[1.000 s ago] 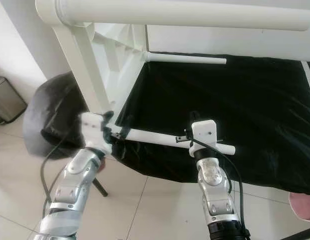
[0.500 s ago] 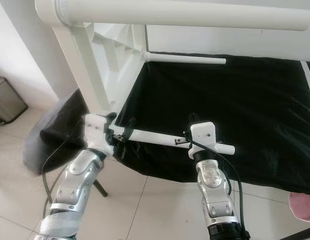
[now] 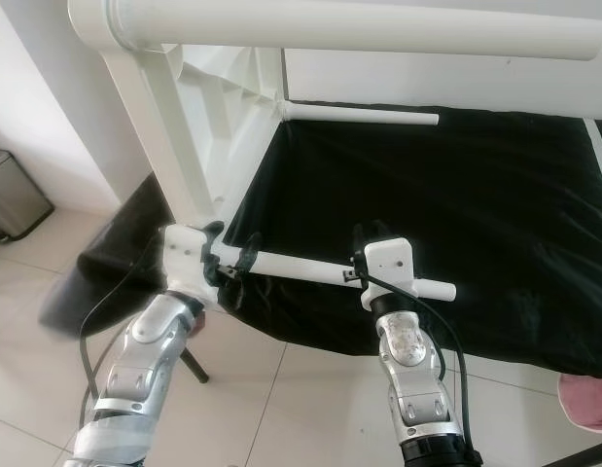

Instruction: Building children table

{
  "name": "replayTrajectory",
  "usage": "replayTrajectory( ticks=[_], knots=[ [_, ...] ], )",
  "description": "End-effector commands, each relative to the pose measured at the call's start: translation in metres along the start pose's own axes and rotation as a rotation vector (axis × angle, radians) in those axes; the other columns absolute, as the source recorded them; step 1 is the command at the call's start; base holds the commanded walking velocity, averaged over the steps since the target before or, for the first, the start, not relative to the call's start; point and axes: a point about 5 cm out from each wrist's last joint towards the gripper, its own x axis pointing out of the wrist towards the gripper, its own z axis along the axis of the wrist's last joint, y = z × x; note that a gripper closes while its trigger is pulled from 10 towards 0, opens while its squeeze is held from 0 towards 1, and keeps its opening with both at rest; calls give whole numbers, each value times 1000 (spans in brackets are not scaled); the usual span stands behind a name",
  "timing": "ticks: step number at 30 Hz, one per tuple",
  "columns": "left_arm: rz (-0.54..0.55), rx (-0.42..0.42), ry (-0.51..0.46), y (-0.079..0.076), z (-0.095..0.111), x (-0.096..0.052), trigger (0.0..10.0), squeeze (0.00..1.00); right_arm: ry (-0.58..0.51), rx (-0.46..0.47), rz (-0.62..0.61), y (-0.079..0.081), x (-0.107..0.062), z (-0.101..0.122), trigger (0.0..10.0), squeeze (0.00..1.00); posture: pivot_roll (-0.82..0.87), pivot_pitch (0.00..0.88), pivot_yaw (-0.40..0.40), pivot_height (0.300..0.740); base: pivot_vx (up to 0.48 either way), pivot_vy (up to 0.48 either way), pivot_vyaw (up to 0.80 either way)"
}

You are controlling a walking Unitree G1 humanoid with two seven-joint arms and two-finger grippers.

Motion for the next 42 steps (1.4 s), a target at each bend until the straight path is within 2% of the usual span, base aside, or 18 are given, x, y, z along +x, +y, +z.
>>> replayTrajectory(
  ticks=[1,13,37,38,39,42],
  knots=[
    [52,14,-10,4,2,-2,10000,0,9,11,7,2,-2,-1,10000,1000,-4,0,37,740,0,0,0],
    [30,-18,-35,-1,6,-2,10000,0,2,34,13,4,-2,1,10000,1000,-3,0,28,740,0,0,0],
    [41,24,-49,4,11,1,10000,0,10,51,24,8,4,-1,10000,1000,21,0,28,740,0,0,0],
    [42,25,-50,5,11,1,10000,0,12,51,24,8,4,-1,10000,90,21,0,28,740,0,0,0],
    [47,26,-53,5,11,1,10000,0,12,49,30,9,5,-1,10000,0,28,0,22,740,0,0,0],
    [50,29,-57,5,12,0,10000,0,11,48,42,11,7,-1,10000,0,28,0,21,740,0,0,0]
  ],
)
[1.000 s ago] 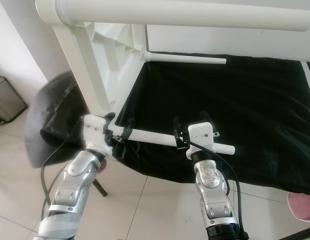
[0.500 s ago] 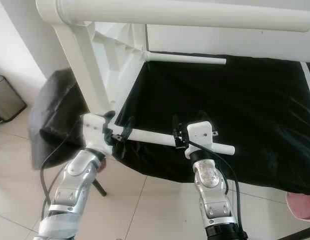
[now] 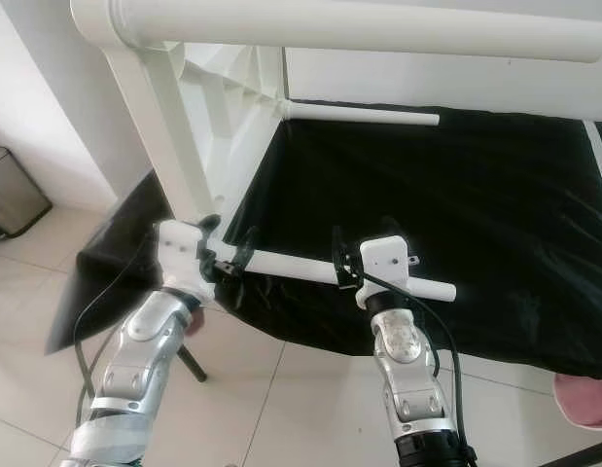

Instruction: Building children table

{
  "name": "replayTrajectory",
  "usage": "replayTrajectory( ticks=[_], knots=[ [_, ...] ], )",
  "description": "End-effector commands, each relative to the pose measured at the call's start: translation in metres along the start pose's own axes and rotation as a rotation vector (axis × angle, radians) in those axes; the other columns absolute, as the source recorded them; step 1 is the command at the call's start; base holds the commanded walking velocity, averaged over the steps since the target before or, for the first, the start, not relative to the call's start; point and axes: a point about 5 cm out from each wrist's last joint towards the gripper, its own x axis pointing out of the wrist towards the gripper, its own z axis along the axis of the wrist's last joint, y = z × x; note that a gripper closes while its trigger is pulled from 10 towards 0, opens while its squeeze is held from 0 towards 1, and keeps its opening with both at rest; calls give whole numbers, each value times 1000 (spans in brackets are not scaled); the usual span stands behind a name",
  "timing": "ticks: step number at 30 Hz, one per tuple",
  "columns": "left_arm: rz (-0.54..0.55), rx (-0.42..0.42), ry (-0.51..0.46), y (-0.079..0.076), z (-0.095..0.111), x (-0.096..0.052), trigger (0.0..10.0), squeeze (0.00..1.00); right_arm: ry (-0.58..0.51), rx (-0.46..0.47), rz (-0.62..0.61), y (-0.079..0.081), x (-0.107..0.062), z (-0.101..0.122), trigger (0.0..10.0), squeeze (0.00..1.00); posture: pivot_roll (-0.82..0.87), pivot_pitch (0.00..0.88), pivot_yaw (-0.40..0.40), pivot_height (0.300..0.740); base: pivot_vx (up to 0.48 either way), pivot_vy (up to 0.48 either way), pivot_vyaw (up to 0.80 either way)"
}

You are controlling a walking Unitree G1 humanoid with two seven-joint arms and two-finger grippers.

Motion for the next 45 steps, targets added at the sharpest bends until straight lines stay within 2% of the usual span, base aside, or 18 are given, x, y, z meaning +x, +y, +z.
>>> replayTrajectory(
  ticks=[1,9,10,13,15,37,38,39,40,45],
  knots=[
    [47,15,-20,3,4,0,10000,0,14,15,17,3,0,-2,10000,0,31,0,15,740,0,0,0],
    [51,20,-10,1,1,0,10000,0,19,8,44,5,-2,-3,10000,0,28,0,9,740,0,0,0],
    [50,18,-9,1,1,0,10000,0,18,6,47,5,-2,-3,4392,0,28,0,9,740,0,0,0],
    [46,17,-8,0,1,0,10000,0,18,4,48,5,-3,-3,3961,0,28,0,7,740,0,0,0],
    [36,17,-5,-2,-1,-1,10000,0,19,0,47,5,-3,-3,0,0,27,0,5,740,0,0,0],
    [40,19,3,-1,-3,-4,10000,0,24,-2,47,5,-5,-5,0,0,26,0,7,740,0,0,0],
    [38,20,5,-1,-4,-5,10000,0,34,4,41,5,-5,-6,3922,0,25,0,9,740,0,0,0],
    [38,20,5,-1,-4,-5,10000,0,34,4,41,5,-5,-6,3922,0,25,0,9,740,0,0,0],
    [38,20,7,0,-4,-6,10000,0,40,8,36,4,-5,-7,10000,0,25,0,9,740,0,0,0],
    [48,22,10,4,-4,-6,10000,0,48,25,22,4,-4,-7,10000,0,20,0,14,740,0,0,0]
  ],
)
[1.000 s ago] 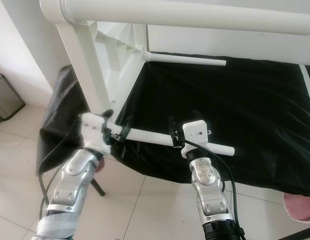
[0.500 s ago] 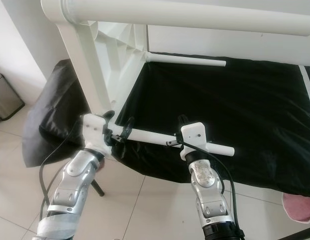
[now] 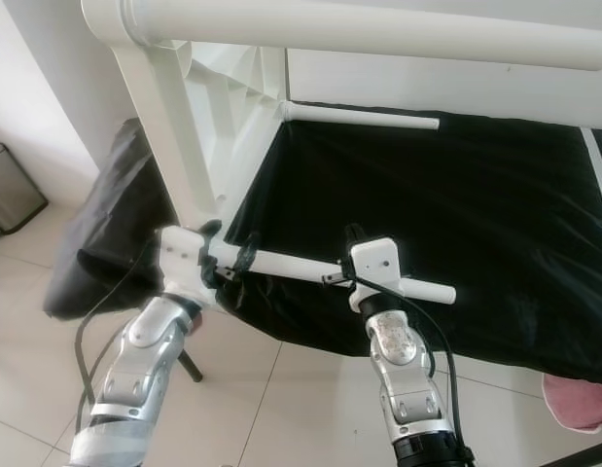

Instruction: Building children table

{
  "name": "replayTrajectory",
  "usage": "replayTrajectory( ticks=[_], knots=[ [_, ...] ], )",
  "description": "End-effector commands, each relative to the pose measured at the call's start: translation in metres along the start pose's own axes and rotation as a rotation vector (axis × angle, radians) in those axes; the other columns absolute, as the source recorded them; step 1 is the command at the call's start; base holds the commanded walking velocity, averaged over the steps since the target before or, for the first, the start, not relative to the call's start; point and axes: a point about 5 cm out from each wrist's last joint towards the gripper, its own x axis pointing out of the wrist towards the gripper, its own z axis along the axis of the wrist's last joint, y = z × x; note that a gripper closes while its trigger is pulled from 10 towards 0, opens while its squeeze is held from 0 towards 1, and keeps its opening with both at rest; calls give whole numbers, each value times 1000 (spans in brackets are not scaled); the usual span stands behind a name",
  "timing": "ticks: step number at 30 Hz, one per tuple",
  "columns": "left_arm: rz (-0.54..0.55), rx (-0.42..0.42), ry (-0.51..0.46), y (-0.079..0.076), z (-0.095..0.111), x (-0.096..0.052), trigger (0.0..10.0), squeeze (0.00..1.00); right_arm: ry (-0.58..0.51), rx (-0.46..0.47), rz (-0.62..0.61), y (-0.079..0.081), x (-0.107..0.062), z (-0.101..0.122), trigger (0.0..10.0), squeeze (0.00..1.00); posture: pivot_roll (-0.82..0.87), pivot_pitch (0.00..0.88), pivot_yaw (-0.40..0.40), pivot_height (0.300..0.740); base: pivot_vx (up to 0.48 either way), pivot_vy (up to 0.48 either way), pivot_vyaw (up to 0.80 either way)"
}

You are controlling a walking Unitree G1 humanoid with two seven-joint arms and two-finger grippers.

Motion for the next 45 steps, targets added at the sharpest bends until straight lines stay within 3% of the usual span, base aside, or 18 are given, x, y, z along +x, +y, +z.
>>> replayTrajectory(
  ticks=[1,9,29,30,31,32,33,45],
  knots=[
    [45,13,-4,4,1,1,10000,0,17,16,-9,0,1,-2,10000,0,19,0,18,740,0,0,0],
    [35,17,-6,2,1,2,10000,0,14,37,-48,-2,2,-1,10000,0,13,0,27,740,0,0,0],
    [22,31,-25,2,6,7,10000,0,7,49,-12,4,3,2,10000,0,13,0,25,740,0,0,0],
    [16,33,-24,1,5,5,10000,0,8,52,-6,5,2,2,10000,90,16,0,23,740,0,0,0],
    [16,33,-24,1,5,5,10000,0,8,52,-6,5,2,2,10000,90,16,0,23,740,0,0,0],
    [15,33,-24,1,5,5,10000,0,8,60,0,6,2,2,10000,396,16,0,23,740,0,0,0],
    [14,33,-24,1,5,5,10000,0,7,66,9,8,2,2,10000,1000,16,0,22,740,0,0,0],
    [-10,40,-24,-3,4,4,10000,0,-3,69,53,13,-1,4,10000,1000,13,0,17,740,0,0,0]
  ],
)
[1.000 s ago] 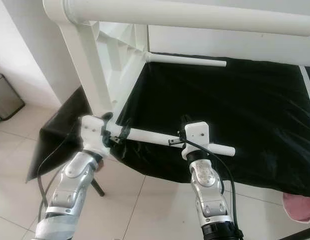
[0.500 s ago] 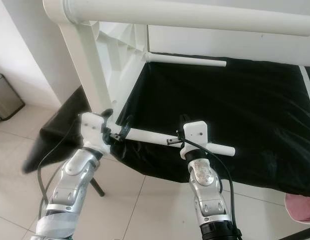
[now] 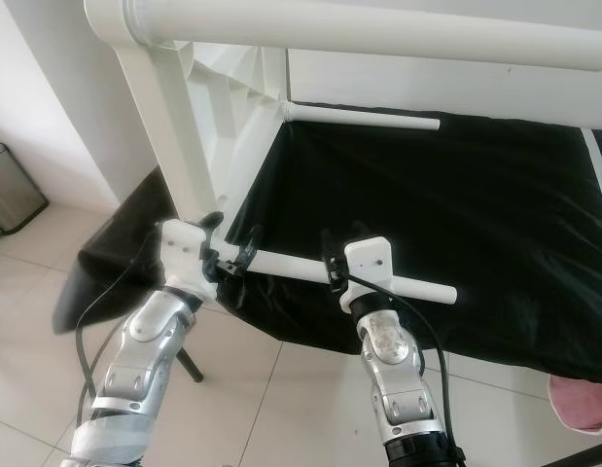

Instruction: Building children table

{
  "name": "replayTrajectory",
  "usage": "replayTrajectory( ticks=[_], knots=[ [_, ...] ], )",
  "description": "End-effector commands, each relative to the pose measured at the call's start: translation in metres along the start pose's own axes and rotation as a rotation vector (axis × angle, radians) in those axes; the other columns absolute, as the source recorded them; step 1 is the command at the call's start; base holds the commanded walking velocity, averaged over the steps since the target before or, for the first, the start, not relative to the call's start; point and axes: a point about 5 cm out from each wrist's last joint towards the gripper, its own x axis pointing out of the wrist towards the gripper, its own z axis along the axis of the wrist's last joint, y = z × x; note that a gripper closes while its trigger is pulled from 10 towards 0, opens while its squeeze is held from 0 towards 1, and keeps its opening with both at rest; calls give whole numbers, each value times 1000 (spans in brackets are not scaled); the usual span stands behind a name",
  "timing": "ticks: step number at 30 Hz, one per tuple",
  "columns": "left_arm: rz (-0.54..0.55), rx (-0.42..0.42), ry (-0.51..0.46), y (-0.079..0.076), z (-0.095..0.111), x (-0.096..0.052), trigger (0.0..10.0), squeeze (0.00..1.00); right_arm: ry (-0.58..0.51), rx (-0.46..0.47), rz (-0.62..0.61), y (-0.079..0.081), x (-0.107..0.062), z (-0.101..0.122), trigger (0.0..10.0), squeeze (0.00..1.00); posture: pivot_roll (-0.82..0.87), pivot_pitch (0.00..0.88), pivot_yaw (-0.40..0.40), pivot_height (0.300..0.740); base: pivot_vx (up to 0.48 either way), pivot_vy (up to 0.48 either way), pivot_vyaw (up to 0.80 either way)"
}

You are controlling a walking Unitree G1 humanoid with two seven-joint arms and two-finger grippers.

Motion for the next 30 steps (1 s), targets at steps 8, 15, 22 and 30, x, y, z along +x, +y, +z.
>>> replayTrajectory(
  ticks=[8,15,22,30],
  knots=[
    [2,35,16,-1,-4,-3,10000,0,-6,-2,12,-1,-1,2,10000,1000,13,0,14,740,0,0,0],
    [-64,27,39,-5,-8,-9,10000,0,-7,-8,25,-1,-5,2,10000,1000,10,0,14,740,0,0,0],
    [-150,35,60,-14,-12,-16,10000,0,-1,-16,68,-1,-10,1,10000,1000,7,0,22,740,0,0,0],
    [-245,61,80,-27,-16,-23,10000,0,15,-80,233,7,-24,-6,10000,1000,12,0,23,740,0,0,0]
  ],
)
